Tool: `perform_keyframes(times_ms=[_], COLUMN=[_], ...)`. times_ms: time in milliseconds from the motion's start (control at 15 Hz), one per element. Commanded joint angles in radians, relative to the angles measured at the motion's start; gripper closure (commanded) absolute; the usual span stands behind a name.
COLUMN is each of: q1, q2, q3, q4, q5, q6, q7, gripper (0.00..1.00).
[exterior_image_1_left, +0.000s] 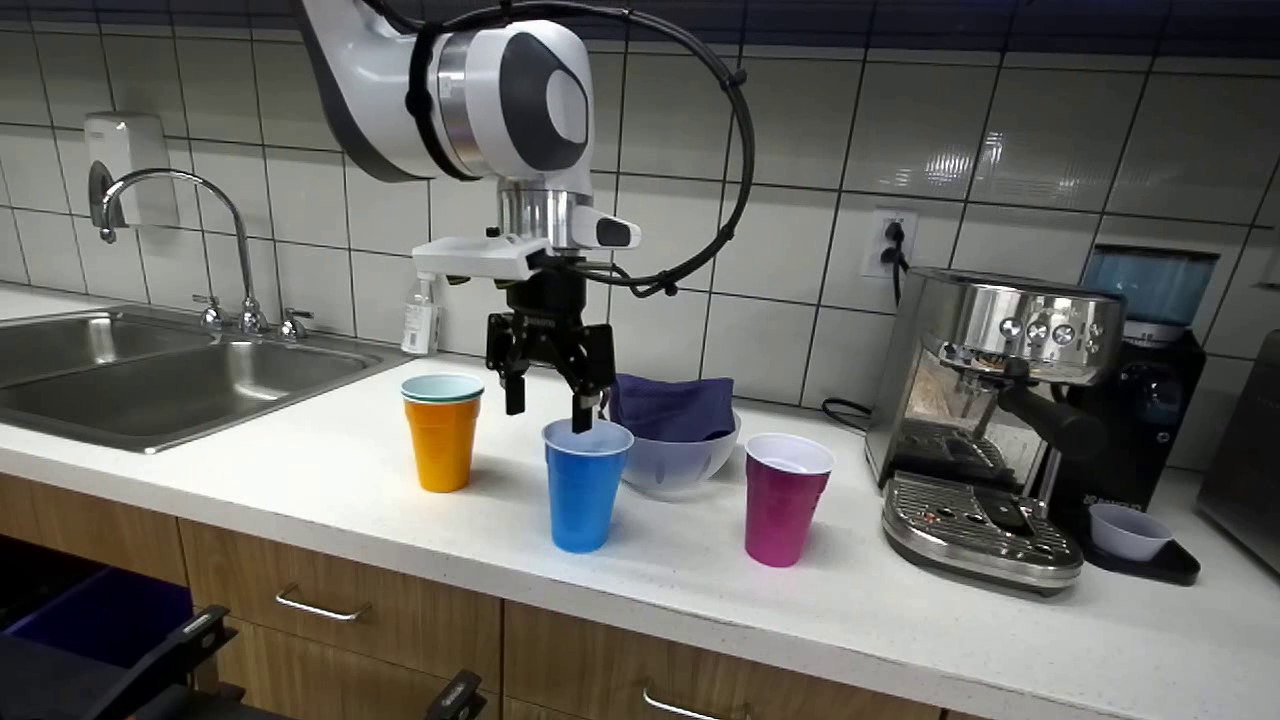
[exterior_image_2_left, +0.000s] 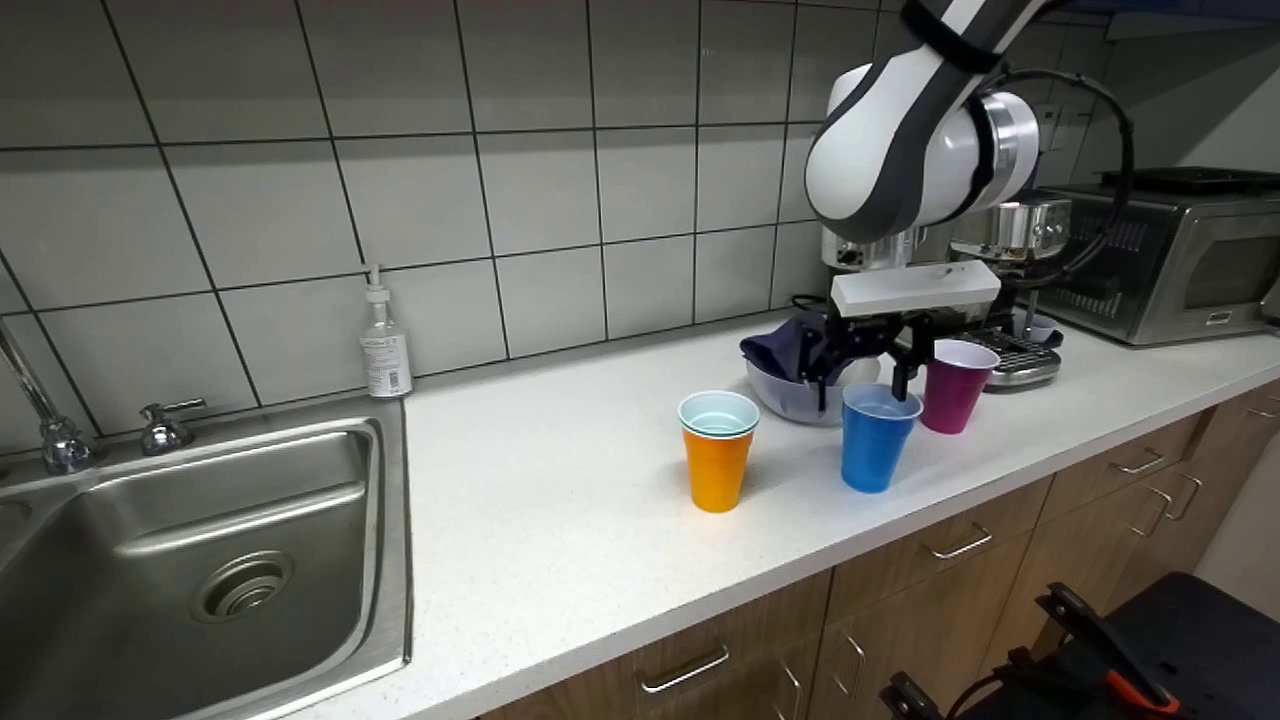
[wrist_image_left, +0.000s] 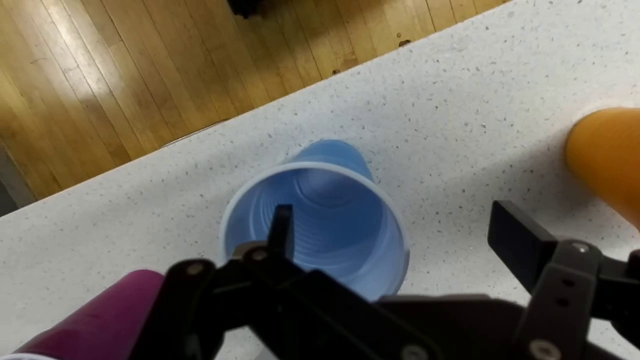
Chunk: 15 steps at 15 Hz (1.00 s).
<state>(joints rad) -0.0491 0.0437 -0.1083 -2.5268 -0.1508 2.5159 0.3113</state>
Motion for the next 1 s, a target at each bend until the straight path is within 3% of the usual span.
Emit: perform_keyframes(times_ms=[0,333,400,467,933], q1=[-0.008,-0.005,-0.004,-0.003,0.003], q2=[0.032,0.078,0.086,0.093,0.127], q3=[0.000,-0.010,-0.012,-0.014,-0.024], q4=[0.021,0.055,0.062,0.070,0.107], q5=[-0.013,-0.009,-0.009,-0.009,-0.012], q6=[-0.002,-0.003,-0.002,-0.002,-0.005], q7=[0.036,0.034,0.035,0.032,0.031], gripper=[0.00,0.00,0.10,0.26,0.80])
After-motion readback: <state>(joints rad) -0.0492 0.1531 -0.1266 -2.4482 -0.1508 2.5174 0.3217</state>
